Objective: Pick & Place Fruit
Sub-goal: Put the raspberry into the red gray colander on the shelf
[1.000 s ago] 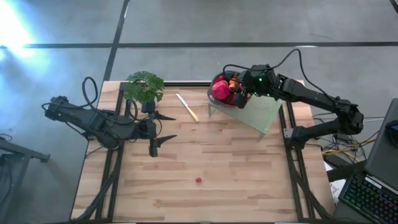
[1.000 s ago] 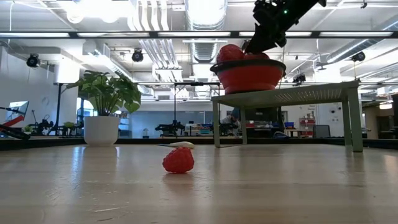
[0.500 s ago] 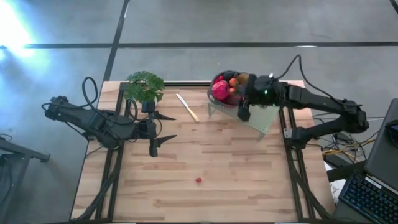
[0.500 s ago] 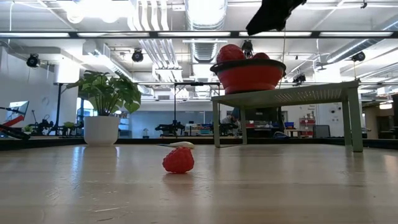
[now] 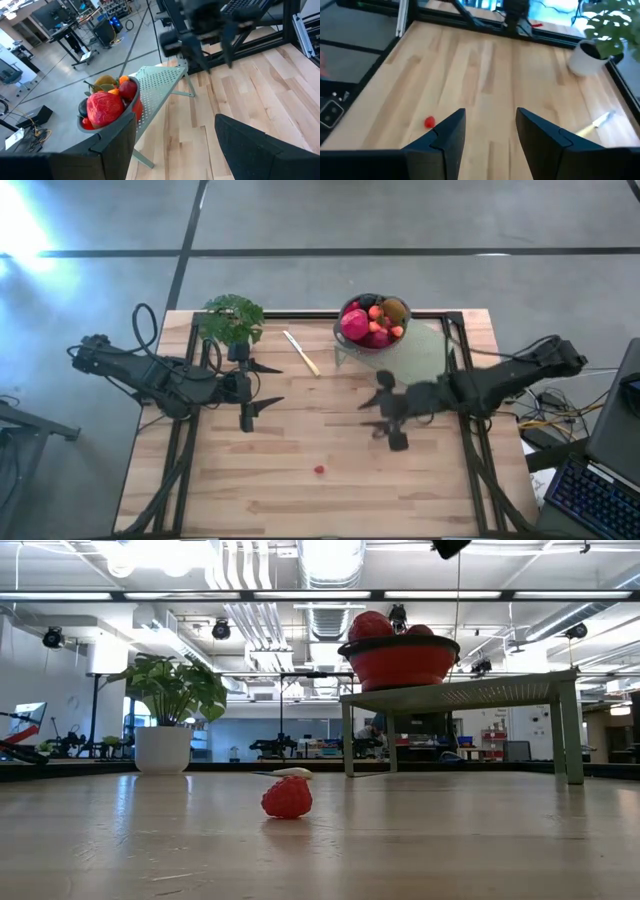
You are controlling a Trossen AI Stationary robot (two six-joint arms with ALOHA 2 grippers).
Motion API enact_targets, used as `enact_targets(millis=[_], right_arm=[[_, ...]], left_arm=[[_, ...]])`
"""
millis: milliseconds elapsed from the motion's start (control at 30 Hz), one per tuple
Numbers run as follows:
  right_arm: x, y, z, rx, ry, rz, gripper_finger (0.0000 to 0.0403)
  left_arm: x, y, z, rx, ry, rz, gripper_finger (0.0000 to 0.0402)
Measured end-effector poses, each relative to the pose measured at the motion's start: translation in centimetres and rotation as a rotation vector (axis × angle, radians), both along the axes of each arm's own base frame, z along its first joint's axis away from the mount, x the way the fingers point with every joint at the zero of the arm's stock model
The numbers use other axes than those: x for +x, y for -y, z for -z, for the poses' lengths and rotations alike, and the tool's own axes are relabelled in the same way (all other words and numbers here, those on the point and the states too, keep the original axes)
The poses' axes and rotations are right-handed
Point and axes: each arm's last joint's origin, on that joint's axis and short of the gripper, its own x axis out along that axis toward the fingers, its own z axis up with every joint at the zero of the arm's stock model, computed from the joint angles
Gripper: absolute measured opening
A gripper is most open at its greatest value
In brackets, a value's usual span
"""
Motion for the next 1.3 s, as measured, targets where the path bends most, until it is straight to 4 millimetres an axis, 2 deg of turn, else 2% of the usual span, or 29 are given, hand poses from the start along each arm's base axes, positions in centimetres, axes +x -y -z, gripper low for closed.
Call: enact_targets(millis=[200,400,600,800,1133,1300], right_arm=[[1.4,-3.2,2.9,-0.002,-0.030,-0.047,0.0171],[3.9,-5.2,6.5,-0.012,-0.097,-0.061,0.0183],[6.5,-6.5,10.2,-0.015,-0.107,-0.063,0.0202],[8.2,-7.4,13.6,0.004,-0.103,-0.066,0.0224],[11.3,-8.9,17.9,-0.022,-0.157,-0.070,0.0266],[12.3,-9.4,19.3,-0.034,-0.187,-0.068,0.0271]], left_arm=[[0.0,0.0,0.0,0.000,-0.001,0.000,0.0273],[0.0,0.0,0.0,0.001,-0.002,0.000,0.0273],[0.0,0.0,0.0,0.001,-0.002,0.000,0.0273],[0.0,0.0,0.0,0.001,-0.002,0.000,0.0273],[0.0,0.0,0.1,0.002,-0.005,0.000,0.0273],[0.0,0.0,0.1,0.004,-0.009,0.000,0.0273]])
